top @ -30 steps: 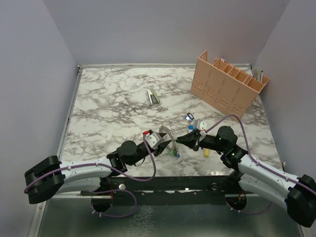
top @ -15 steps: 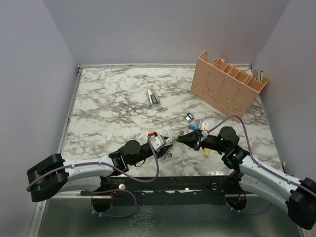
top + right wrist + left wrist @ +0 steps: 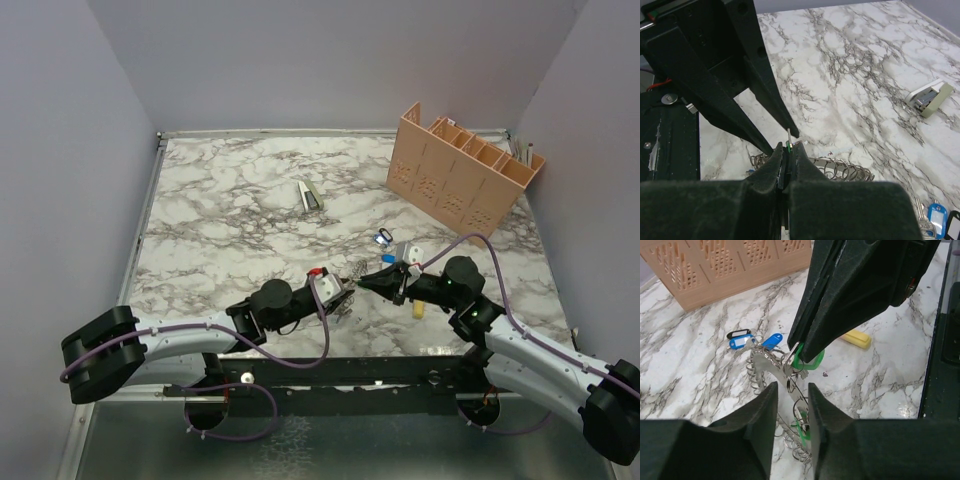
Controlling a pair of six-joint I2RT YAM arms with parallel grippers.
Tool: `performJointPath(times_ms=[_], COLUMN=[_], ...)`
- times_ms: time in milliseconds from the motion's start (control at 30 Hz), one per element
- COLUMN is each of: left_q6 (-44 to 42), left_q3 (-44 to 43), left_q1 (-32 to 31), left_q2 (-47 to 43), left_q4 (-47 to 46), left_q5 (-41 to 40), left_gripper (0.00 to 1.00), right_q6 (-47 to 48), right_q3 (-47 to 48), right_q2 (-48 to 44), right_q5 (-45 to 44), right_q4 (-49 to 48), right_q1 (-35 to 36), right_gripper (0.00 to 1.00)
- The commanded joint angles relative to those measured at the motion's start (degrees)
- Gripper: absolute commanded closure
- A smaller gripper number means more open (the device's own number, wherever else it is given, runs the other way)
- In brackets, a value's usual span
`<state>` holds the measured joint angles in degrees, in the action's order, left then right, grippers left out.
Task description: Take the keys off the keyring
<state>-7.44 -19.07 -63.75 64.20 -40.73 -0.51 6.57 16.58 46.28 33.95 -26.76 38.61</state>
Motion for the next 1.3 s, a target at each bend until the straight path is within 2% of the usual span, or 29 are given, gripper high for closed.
performJointPath(times_ms=[0, 467, 600, 733, 1000, 1267], left_q6=[-1.25, -1.28, -1.19, -1.3, -2.11, -7.71], left_q3=[-1.56, -3.33, -3.34, -2.93, -0.33, -0.8], left_q1=[0.24, 0.29, 0.29, 0.29, 0.29, 0.29], left_q2=[0.43, 3.14, 3.43, 2.45, -3.19, -7.13], left_q4=[0.38, 1.08, 1.09, 1.18, 3.12, 5.97], left_q5=[3.53, 3.93, 3.57, 2.34, -6.86, -7.73], left_gripper=[0.72, 0.78, 0.84, 1.0, 1.0, 1.0], right_q6=[0.72, 0.6, 0.73, 0.64, 0.05, -0.74], right_q3=[0.56, 0.82, 0.74, 0.69, 0.78, 1.76], right_q2=[-0.61, 0.3, 0.21, -0.24, -2.62, 0.8], right_q5=[1.11, 2.28, 2.08, 1.36, -0.7, 2.45], right_q4=[-0.65, -0.92, -0.92, -0.63, 1.1, 0.25], right_q1=[-0.19, -0.2, -0.16, -0.19, -0.2, -0.2], right_gripper=[0.99, 1.0, 0.99, 1.0, 0.99, 0.94])
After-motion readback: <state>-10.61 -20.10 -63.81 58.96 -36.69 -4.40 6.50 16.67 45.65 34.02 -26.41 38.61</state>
